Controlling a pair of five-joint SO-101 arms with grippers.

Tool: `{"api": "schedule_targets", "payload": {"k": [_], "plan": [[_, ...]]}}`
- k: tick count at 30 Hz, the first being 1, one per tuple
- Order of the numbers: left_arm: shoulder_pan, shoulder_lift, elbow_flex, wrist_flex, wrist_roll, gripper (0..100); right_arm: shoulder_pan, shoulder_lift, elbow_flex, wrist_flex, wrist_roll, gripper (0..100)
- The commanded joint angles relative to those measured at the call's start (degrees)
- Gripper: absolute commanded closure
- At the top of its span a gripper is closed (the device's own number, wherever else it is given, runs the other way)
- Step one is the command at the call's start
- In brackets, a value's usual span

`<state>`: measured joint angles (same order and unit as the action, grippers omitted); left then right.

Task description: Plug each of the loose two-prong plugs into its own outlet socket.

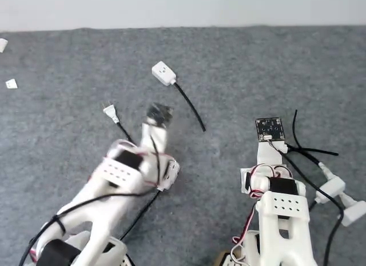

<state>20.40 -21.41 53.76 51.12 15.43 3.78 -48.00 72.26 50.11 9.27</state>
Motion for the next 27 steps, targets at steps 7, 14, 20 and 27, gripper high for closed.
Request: {"api": "schedule_targets", "payload": {"k": [7,14,20,27], "plan": [[-20.31,3.69,-8.04,-6.77,0.62,65,-0.22,-1.19,-0.35,-0.84,0.53,85.2],[-22.15,20.13,-16.57,-7.12,0.7,71,-0.22,-1.19,-0.35,-0.75,0.53,85.2],[-25.05,31.82,-27.3,-3.08,0.7,78,-0.22,-1.19,-0.44,-0.75,0.53,85.2],[-24.26,36.57,-31.6,1.23,0.7,78,-0.22,-1.27,-0.44,-0.75,0.53,85.2]]}}
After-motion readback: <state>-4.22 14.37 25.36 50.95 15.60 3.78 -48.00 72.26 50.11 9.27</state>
